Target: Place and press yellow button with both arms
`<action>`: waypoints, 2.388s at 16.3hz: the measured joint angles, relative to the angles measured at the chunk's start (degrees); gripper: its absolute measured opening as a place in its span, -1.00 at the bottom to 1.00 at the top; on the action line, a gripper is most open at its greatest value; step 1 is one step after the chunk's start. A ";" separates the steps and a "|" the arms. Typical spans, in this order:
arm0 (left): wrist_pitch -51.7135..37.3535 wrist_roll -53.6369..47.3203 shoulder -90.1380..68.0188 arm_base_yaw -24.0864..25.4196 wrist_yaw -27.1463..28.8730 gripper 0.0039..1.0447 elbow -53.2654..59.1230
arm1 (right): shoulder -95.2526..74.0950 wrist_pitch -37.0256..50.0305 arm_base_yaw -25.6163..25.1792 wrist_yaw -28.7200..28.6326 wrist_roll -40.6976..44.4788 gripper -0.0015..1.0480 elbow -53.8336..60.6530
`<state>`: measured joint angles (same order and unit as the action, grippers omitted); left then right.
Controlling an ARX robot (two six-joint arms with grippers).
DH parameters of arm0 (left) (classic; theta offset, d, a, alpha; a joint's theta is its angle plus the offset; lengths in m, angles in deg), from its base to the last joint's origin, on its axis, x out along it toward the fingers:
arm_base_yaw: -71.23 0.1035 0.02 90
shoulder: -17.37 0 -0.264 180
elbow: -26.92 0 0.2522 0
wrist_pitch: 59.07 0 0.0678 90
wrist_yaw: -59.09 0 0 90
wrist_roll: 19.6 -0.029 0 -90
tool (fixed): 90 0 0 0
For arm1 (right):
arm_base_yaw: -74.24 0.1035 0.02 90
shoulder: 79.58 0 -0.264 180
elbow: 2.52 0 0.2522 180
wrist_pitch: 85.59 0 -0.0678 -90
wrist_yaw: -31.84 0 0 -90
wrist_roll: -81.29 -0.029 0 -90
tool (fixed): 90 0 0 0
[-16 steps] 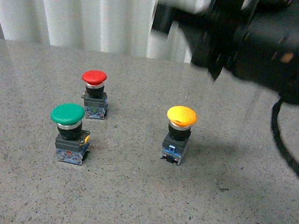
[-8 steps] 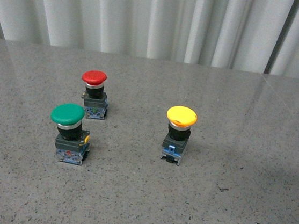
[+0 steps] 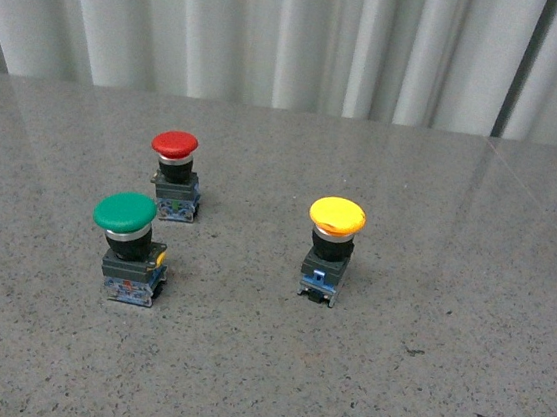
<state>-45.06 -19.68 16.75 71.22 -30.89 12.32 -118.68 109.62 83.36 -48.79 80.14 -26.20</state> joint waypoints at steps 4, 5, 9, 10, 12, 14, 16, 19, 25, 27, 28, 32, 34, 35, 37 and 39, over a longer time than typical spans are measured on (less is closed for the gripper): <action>0.00 0.00 0.00 0.00 0.00 0.88 -0.02 | 6.84 -2.89 -3.34 -3.72 0.42 -0.97 4.09; 0.00 0.00 0.00 0.00 -0.02 0.88 0.00 | 8.70 -3.91 -6.64 -7.54 0.63 -0.97 4.90; 0.00 0.02 0.00 0.00 0.00 0.88 0.00 | 14.99 -8.13 -9.14 -9.40 0.76 -0.97 7.08; 0.00 0.02 0.00 0.00 0.00 0.88 0.00 | 16.76 -9.25 -9.14 -9.38 0.76 -0.97 7.50; 0.00 0.02 0.00 0.00 0.00 0.88 0.00 | 18.62 -8.11 -9.14 -9.38 0.76 -0.97 8.87; -0.02 0.00 0.00 0.00 0.00 0.88 -0.02 | 21.24 -11.26 -9.14 -9.38 0.79 -0.97 9.20; -0.02 0.00 0.00 0.00 0.00 0.88 0.00 | 24.24 -14.10 -9.14 -9.38 0.79 -0.97 9.20; 0.00 0.02 0.00 0.00 0.00 0.88 0.00 | 27.76 -17.53 -9.14 -9.38 0.79 -0.97 9.20; 0.04 0.02 0.00 0.00 -0.02 0.88 0.00 | 38.84 -29.05 -9.14 -9.40 0.79 -0.97 9.18; -0.02 0.02 0.00 0.00 0.00 0.88 -0.02 | 38.84 -29.24 -9.14 -9.40 0.79 -0.97 9.18; 0.00 0.02 0.00 0.00 0.00 0.88 0.00 | 38.84 -29.27 -9.14 -9.40 0.79 -0.96 9.18; -0.02 0.02 0.00 0.00 0.00 0.88 0.00 | 38.84 -29.24 -9.14 -9.40 0.81 -0.19 9.18; -0.02 0.02 0.00 0.00 0.00 0.88 0.00 | 38.84 -29.24 -9.14 -9.40 0.81 0.12 9.18; -0.02 0.02 0.00 0.00 0.00 0.88 0.00 | 38.84 -29.24 -9.14 -9.40 0.81 0.30 9.18; -0.02 0.02 0.00 0.00 0.00 0.88 -0.02 | 38.84 -29.24 -9.14 -9.40 0.81 0.58 9.18; -0.02 0.02 0.00 0.00 0.00 0.88 0.00 | 38.84 -29.24 -9.14 -9.40 0.81 0.79 9.18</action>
<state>-45.08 -19.65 16.75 71.22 -30.89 12.32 -79.84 80.37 74.23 -58.19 80.95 -17.02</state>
